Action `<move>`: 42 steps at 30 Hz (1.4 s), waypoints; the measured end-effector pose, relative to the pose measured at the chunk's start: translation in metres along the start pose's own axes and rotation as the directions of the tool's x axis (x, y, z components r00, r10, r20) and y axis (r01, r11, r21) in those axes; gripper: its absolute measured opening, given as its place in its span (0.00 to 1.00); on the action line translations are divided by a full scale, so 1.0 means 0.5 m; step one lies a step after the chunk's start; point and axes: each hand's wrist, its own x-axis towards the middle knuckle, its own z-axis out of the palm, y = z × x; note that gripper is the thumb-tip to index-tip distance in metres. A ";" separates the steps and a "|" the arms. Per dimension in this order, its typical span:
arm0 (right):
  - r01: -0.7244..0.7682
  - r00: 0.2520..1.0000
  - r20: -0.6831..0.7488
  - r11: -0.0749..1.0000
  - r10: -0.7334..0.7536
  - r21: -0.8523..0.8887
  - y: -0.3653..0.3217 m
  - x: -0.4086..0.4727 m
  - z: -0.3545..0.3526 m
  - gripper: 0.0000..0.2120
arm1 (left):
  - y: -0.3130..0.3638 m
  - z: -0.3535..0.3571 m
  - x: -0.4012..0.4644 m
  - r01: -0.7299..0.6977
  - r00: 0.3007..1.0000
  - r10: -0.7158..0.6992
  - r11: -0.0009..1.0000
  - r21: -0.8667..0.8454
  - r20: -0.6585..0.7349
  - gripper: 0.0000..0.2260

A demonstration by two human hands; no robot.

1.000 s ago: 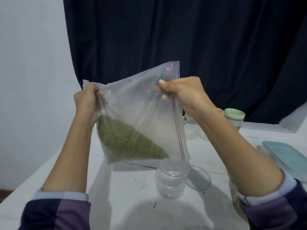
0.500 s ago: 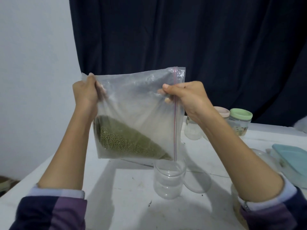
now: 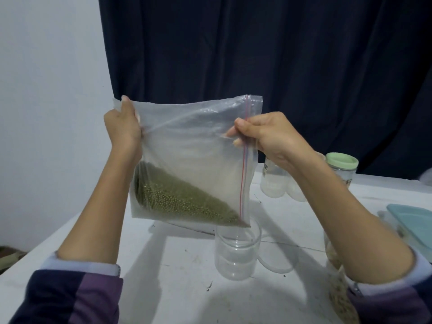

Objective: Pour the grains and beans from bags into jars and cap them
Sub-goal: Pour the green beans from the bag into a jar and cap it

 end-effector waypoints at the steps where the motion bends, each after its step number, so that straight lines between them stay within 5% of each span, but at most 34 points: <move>1: 0.001 1.000 -0.017 1.000 0.000 0.022 0.000 -0.001 0.002 0.09 | 0.000 0.002 0.000 -0.002 1.000 0.002 1.000 0.011 -0.006 0.19; 9: 0.062 0.996 -0.076 0.995 -0.056 0.076 -0.004 -0.009 0.024 0.10 | 0.005 0.010 0.005 0.086 0.994 -0.093 0.989 -0.120 -0.053 0.14; 42: 0.126 0.972 -0.201 0.992 -0.121 0.013 -0.010 -0.016 0.066 0.13 | 0.039 0.003 -0.016 0.063 0.991 -0.090 0.968 -0.243 -0.100 0.16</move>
